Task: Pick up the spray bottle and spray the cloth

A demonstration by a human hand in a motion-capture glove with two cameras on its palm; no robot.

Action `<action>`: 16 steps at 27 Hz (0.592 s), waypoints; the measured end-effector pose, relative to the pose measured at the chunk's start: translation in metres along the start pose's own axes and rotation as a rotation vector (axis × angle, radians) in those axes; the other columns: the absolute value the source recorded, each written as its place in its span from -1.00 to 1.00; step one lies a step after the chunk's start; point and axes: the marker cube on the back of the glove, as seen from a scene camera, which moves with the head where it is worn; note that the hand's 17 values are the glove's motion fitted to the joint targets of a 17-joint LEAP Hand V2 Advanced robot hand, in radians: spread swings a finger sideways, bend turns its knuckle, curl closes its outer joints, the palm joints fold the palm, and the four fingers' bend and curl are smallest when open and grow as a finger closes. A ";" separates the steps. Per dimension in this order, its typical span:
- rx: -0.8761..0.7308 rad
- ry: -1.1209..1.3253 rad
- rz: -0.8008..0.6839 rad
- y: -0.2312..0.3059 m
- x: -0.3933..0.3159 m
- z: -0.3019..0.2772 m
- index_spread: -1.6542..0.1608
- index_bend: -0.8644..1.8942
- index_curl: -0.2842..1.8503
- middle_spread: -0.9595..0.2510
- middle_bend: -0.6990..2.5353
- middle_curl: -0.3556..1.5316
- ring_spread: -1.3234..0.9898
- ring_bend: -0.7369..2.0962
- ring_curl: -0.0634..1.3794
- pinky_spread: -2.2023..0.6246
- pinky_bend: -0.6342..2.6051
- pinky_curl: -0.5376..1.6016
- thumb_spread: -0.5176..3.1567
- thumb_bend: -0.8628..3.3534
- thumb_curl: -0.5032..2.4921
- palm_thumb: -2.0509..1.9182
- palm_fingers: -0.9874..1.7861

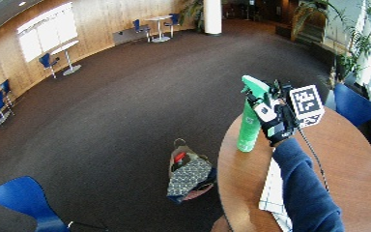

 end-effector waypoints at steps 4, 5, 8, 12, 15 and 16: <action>-0.023 0.041 0.054 0.003 0.013 0.015 0.52 -0.26 -0.32 0.43 -0.38 -0.13 0.00 -0.17 -0.37 0.53 -0.44 -0.20 -0.12 -0.58 -0.25 0.51 0.42; -0.022 0.042 0.067 0.005 0.016 0.017 0.52 -0.27 -0.33 0.43 -0.39 -0.13 0.00 -0.17 -0.37 0.53 -0.45 -0.21 -0.11 -0.58 -0.25 0.51 0.42; -0.018 0.047 0.095 0.009 0.020 0.016 0.51 -0.29 -0.34 0.43 -0.39 -0.13 -0.01 -0.17 -0.37 0.53 -0.45 -0.21 -0.09 -0.59 -0.26 0.51 0.40; -0.054 0.052 0.117 0.013 0.021 0.010 0.49 -0.37 -0.40 0.45 -0.40 -0.14 0.01 -0.19 -0.37 0.55 -0.44 -0.19 -0.08 -0.60 -0.28 0.50 0.22; -0.131 0.029 0.103 0.023 0.018 0.001 0.46 -0.36 -0.42 0.49 -0.43 -0.15 0.05 -0.23 -0.37 0.58 -0.39 -0.15 -0.06 -0.60 -0.29 0.48 0.01; -0.159 0.024 0.095 0.028 0.017 -0.005 0.45 -0.34 -0.42 0.50 -0.45 -0.16 0.06 -0.25 -0.38 0.58 -0.38 -0.14 -0.06 -0.61 -0.30 0.47 -0.03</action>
